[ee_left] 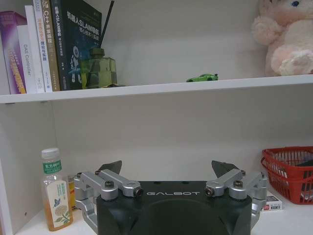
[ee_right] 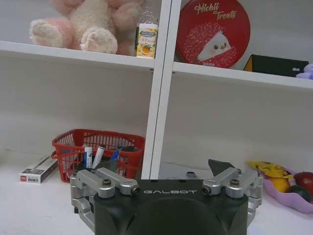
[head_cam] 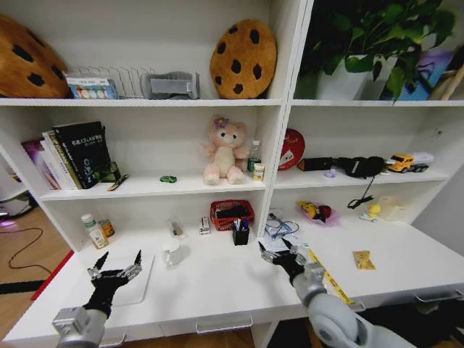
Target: Organize the objects on the table.
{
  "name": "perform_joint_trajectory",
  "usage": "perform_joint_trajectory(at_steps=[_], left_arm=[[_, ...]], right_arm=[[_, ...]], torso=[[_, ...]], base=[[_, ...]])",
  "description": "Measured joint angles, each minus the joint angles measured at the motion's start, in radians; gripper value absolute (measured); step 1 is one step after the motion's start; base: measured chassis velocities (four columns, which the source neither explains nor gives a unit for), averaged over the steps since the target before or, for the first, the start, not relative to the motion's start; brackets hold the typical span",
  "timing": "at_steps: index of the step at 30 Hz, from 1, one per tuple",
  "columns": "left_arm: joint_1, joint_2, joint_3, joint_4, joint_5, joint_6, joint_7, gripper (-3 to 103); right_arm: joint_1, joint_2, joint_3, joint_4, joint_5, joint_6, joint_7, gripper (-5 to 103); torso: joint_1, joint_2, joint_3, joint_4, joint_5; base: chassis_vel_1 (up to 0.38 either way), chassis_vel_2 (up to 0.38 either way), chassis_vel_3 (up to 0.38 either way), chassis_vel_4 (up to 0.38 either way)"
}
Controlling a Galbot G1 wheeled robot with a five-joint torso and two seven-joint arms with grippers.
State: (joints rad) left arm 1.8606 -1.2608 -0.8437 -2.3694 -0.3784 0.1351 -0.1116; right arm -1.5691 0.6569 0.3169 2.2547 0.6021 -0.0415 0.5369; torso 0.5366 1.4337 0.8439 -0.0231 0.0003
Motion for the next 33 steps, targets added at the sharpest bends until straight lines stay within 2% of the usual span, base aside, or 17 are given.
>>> perform_joint_trajectory(at_steps=[4, 7, 14, 21, 23, 26, 33], left_arm=[[0.0, 0.0, 0.0, 0.0, 0.0, 0.0, 0.0, 100], [0.0, 0.0, 0.0, 0.0, 0.0, 0.0, 0.0, 100], [0.0, 0.0, 0.0, 0.0, 0.0, 0.0, 0.0, 100], [0.0, 0.0, 0.0, 0.0, 0.0, 0.0, 0.0, 100], [0.0, 0.0, 0.0, 0.0, 0.0, 0.0, 0.0, 100], [0.0, 0.0, 0.0, 0.0, 0.0, 0.0, 0.0, 100], [0.0, 0.0, 0.0, 0.0, 0.0, 0.0, 0.0, 100]], right_arm=[[-0.163, 0.049, 0.081, 0.052, -0.066, 0.026, -0.022, 100], [-0.213, 0.079, 0.099, 0.064, -0.111, 0.055, -0.027, 100], [-0.218, 0.103, 0.101, 0.064, -0.125, 0.081, -0.023, 100], [-0.192, 0.105, 0.08, 0.054, -0.123, 0.093, -0.006, 100], [-0.179, 0.109, 0.063, 0.043, -0.127, 0.112, 0.001, 100], [-0.17, 0.115, 0.044, 0.033, -0.133, 0.124, 0.008, 100], [-0.103, 0.106, -0.001, 0.003, -0.084, 0.089, 0.013, 100]], torso=[[0.0, 0.0, 0.0, -0.0004, -0.0003], [0.0, 0.0, 0.0, -0.0003, -0.0005], [0.0, 0.0, 0.0, 0.0001, -0.0004], [0.0, 0.0, 0.0, -0.0003, 0.0001], [0.0, 0.0, 0.0, 0.0001, -0.0008], [0.0, 0.0, 0.0, -0.0002, 0.0006], [0.0, 0.0, 0.0, -0.0004, -0.0004]], base=[[0.0, 0.0, 0.0, 0.0], [0.0, 0.0, 0.0, 0.0], [-0.047, -0.028, 0.037, 0.041], [-0.192, -0.155, 0.163, 0.157], [-0.208, -0.209, 0.247, 0.209], [-0.188, -0.197, 0.167, 0.184], [-0.054, -0.074, 0.038, 0.045]])
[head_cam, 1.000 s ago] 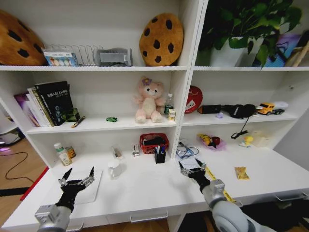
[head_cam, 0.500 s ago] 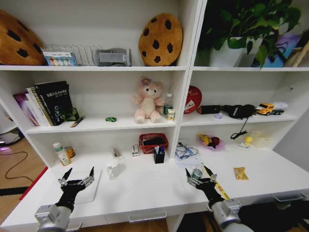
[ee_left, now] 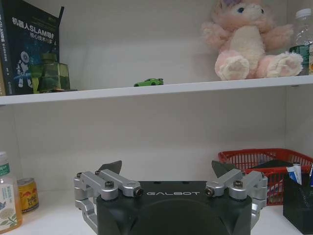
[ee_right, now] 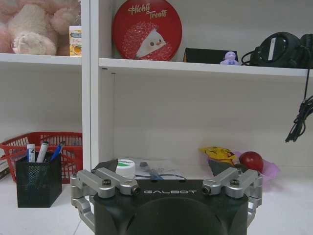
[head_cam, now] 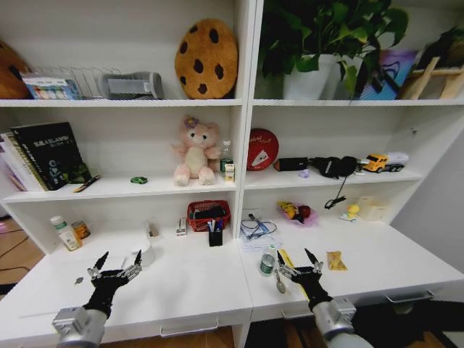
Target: Organize the objects on the table.
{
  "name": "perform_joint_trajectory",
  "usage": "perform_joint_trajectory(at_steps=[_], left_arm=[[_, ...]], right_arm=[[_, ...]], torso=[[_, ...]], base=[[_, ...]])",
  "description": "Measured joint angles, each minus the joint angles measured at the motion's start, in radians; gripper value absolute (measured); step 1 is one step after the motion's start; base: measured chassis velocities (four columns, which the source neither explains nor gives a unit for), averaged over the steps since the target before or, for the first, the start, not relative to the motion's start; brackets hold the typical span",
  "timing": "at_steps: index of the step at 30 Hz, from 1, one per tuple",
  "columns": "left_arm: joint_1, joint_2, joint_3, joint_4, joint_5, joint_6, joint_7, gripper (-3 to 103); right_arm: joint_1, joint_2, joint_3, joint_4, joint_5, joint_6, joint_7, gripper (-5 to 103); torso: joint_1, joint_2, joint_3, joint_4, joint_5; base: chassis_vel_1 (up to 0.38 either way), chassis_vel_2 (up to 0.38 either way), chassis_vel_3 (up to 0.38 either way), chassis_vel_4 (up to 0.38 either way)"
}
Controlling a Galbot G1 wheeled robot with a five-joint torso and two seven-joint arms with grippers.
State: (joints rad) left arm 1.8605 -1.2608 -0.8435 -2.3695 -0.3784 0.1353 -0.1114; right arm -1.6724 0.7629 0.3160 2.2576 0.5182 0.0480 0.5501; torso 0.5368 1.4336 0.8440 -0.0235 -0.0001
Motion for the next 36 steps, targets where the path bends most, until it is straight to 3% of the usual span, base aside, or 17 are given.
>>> perform_joint_trajectory(at_steps=[4, 9, 14, 20, 24, 27, 30, 35, 36], left_arm=[[0.0, 0.0, 0.0, 0.0, 0.0, 0.0, -0.001, 100], [0.0, 0.0, 0.0, 0.0, 0.0, 0.0, -0.001, 100], [0.0, 0.0, 0.0, 0.0, 0.0, 0.0, 0.0, 100], [0.0, 0.0, 0.0, 0.0, 0.0, 0.0, 0.0, 100], [0.0, 0.0, 0.0, 0.0, 0.0, 0.0, 0.0, 100], [0.0, 0.0, 0.0, 0.0, 0.0, 0.0, 0.0, 100], [0.0, 0.0, 0.0, 0.0, 0.0, 0.0, 0.0, 100], [0.0, 0.0, 0.0, 0.0, 0.0, 0.0, 0.0, 100], [0.0, 0.0, 0.0, 0.0, 0.0, 0.0, 0.0, 100]], right_arm=[[0.146, -0.017, -0.076, -0.089, 0.02, -0.02, -0.054, 100], [0.222, -0.028, -0.108, -0.155, 0.068, -0.055, -0.07, 100], [0.281, -0.033, -0.129, -0.262, 0.09, -0.065, -0.2, 101], [0.346, -0.008, -0.188, -0.331, 0.075, -0.019, -0.269, 76], [0.349, -0.006, -0.193, -0.341, 0.075, -0.009, -0.284, 59], [0.347, -0.006, -0.192, -0.342, 0.075, -0.004, -0.288, 54], [0.335, -0.005, -0.182, -0.333, 0.077, 0.001, -0.289, 38], [0.312, 0.0, -0.161, -0.31, 0.078, 0.009, -0.289, 33], [0.303, 0.0, -0.153, -0.301, 0.08, 0.009, -0.288, 26]], torso=[[0.0, 0.0, 0.0, 0.0006, 0.0001], [0.0, 0.0, 0.0, 0.0002, 0.0005], [0.0, 0.0, 0.0, 0.0, 0.0001], [0.0, 0.0, 0.0, 0.0004, 0.0001], [0.0, 0.0, 0.0, 0.0002, 0.0], [0.0, 0.0, 0.0, 0.0003, 0.0001], [0.0, 0.0, 0.0, 0.0002, 0.0001], [0.0, 0.0, 0.0, 0.0003, 0.0001], [0.0, 0.0, 0.0, 0.0003, 0.0003]], base=[[0.058, 0.067, -0.054, -0.057], [0.009, 0.009, -0.005, -0.011], [0.0, 0.0, 0.0, 0.0], [0.0, 0.0, 0.0, 0.0], [0.0, 0.0, 0.0, 0.0], [0.0, 0.0, 0.0, 0.0], [0.0, 0.0, 0.0, 0.0], [0.0, 0.0, 0.0, 0.0], [0.0, 0.0, 0.0, 0.0]])
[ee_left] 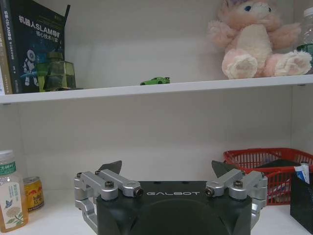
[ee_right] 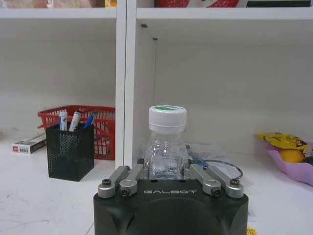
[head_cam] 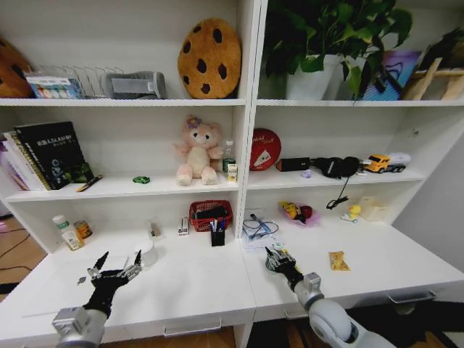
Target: Organize the objects on the table.
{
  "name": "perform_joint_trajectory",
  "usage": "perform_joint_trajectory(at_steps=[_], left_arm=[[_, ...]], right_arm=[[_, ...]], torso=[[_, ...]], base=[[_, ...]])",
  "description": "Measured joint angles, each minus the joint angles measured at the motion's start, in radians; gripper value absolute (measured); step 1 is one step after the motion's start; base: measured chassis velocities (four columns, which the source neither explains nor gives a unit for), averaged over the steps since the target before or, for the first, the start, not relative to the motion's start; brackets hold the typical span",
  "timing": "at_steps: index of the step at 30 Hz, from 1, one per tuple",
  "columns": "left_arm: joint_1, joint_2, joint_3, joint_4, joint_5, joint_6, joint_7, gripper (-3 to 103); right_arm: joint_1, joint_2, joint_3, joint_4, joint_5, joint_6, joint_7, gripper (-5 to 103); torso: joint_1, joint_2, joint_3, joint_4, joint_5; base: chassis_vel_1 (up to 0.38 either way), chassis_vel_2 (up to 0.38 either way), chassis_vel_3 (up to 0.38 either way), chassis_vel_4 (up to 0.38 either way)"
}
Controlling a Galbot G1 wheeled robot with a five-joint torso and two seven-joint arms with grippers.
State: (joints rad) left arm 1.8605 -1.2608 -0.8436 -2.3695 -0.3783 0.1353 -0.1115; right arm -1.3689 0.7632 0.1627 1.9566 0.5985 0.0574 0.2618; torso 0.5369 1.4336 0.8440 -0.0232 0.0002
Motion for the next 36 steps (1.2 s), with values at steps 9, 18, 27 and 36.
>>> perform_joint_trajectory(at_steps=[9, 18, 27, 36], left_arm=[[0.0, 0.0, 0.0, 0.0, 0.0, 0.0, 0.0, 100], [0.0, 0.0, 0.0, 0.0, 0.0, 0.0, 0.0, 100], [0.0, 0.0, 0.0, 0.0, 0.0, 0.0, 0.0, 100], [0.0, 0.0, 0.0, 0.0, 0.0, 0.0, 0.0, 100]], right_arm=[[-0.706, 0.04, 0.415, 0.377, -0.065, 0.11, -0.231, 22], [-1.14, 0.16, 0.454, -0.023, -0.39, 0.553, -0.526, 22], [-0.804, 0.189, 0.377, -0.71, -0.415, 0.658, -0.509, 22], [-0.322, 0.254, 0.36, -1.245, -0.585, 0.677, -0.457, 22]], torso=[[0.0, 0.0, 0.0, -0.0008, -0.0001], [0.0, 0.0, 0.0, -0.0005, 0.0], [0.0, 0.0, 0.0, 0.0002, 0.0009], [0.0, 0.0, 0.0, -0.0007, -0.0004]], base=[[0.0, 0.0, 0.0, 0.0], [0.0, 0.0, 0.0, 0.0], [0.0, 0.0, 0.0, 0.0], [0.0, 0.0, 0.0, 0.0]])
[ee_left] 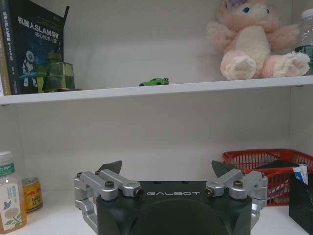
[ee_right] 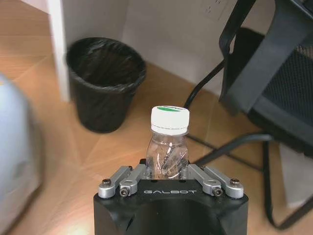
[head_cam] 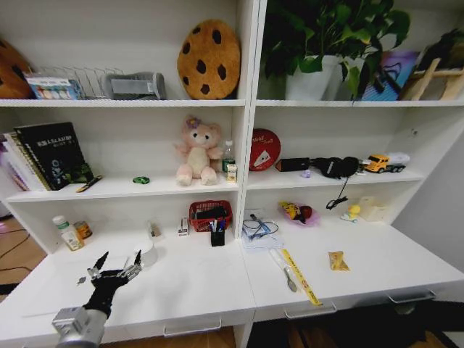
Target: Organize the objects on the table.
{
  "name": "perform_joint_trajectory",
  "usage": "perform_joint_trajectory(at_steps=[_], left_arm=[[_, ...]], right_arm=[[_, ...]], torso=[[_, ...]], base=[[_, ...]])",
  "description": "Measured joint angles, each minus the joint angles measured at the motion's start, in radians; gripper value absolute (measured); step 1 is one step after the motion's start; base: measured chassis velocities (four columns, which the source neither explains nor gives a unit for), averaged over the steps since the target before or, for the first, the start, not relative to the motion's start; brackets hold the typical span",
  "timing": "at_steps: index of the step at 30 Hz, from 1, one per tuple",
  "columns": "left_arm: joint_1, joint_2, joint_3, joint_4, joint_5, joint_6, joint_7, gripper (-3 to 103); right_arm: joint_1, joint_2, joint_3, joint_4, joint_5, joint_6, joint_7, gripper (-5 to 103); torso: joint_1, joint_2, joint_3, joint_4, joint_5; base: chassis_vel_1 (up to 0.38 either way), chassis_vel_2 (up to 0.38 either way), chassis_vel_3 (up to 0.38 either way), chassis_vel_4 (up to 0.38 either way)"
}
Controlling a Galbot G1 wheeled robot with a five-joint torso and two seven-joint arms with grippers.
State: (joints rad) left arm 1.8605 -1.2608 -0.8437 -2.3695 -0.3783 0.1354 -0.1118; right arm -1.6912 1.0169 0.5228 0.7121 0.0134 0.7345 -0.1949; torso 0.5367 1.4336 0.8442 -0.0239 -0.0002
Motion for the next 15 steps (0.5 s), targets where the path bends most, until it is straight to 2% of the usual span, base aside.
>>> perform_joint_trajectory(at_steps=[3, 6, 7, 8, 9, 10, 15], left_arm=[[0.0, 0.0, 0.0, 0.0, 0.0, 0.0, 0.0, 100], [0.0, 0.0, 0.0, 0.0, 0.0, 0.0, 0.0, 100], [0.0, 0.0, 0.0, 0.0, 0.0, 0.0, 0.0, 100], [0.0, 0.0, 0.0, 0.0, 0.0, 0.0, 0.0, 100], [0.0, 0.0, 0.0, 0.0, 0.0, 0.0, 0.0, 100], [0.0, 0.0, 0.0, 0.0, 0.0, 0.0, 0.0, 100], [0.0, 0.0, 0.0, 0.0, 0.0, 0.0, 0.0, 100]], right_arm=[[0.13, 0.039, 0.004, -0.057, -0.074, 0.034, 0.013, 22], [0.213, 0.079, 0.001, -0.062, -0.111, 0.038, 0.02, 22], [0.273, 0.135, -0.006, -0.074, -0.172, 0.05, 0.037, 22], [0.273, 0.135, -0.006, -0.074, -0.172, 0.05, 0.037, 22], [0.307, 0.167, -0.008, -0.093, -0.212, 0.056, 0.043, 22], [0.367, 0.213, -0.009, -0.147, -0.272, 0.063, 0.056, 22], [0.447, 0.275, -0.033, -0.186, -0.267, 0.045, 0.059, 22]], torso=[[0.0, 0.0, 0.0, 0.001, 0.001], [0.0, 0.0, 0.0, 0.0016, -0.0012], [0.0, 0.0, 0.0, 0.0009, -0.0004], [0.0, 0.0, 0.0, 0.0009, -0.0004], [0.0, 0.0, 0.0, 0.0006, 0.0014], [0.0, 0.0, 0.0, 0.0005, 0.0004], [0.0, 0.0, 0.0, 0.0009, 0.0002]], base=[[0.0, 0.0, 0.0, 0.0], [0.0, 0.0, 0.0, 0.0], [0.0, 0.0, 0.0, 0.0], [0.0, 0.0, 0.0, 0.0], [0.0, 0.0, 0.0, 0.0], [0.0, 0.0, 0.0, 0.0], [0.0, 0.0, 0.0, 0.0]])
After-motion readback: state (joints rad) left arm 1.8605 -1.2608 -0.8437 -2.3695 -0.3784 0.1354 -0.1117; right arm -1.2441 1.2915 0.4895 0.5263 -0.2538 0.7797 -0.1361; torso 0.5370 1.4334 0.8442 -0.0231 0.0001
